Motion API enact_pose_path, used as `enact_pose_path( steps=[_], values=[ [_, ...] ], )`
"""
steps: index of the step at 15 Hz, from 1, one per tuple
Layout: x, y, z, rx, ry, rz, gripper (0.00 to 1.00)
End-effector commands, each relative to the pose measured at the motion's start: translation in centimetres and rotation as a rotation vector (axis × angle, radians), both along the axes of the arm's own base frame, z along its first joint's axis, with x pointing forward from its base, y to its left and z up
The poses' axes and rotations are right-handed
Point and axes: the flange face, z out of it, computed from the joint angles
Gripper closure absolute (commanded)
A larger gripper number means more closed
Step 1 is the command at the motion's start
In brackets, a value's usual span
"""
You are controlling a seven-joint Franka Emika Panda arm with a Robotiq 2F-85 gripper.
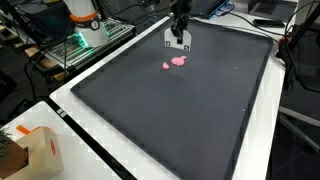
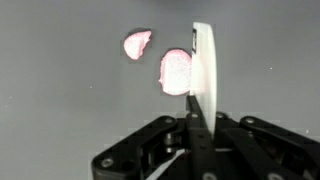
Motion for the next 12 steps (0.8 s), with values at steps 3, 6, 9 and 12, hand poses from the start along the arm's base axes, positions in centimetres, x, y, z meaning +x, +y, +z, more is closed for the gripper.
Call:
enact_pose_path(
  steps=[3,6,9,12],
  values=[
    [-0.8,-0.8,-4.5,0.013,0.004,-0.008,0.99],
    [-1.1,-1.0,-5.8,0.018,-0.012,-0.007,0.99],
    [-1.0,-1.2,-6.1,0.008,-0.033,-0.007,0.99],
    [-0.6,-1.0,-6.5,0.007,-0.021,-0.001,0.99]
  ],
)
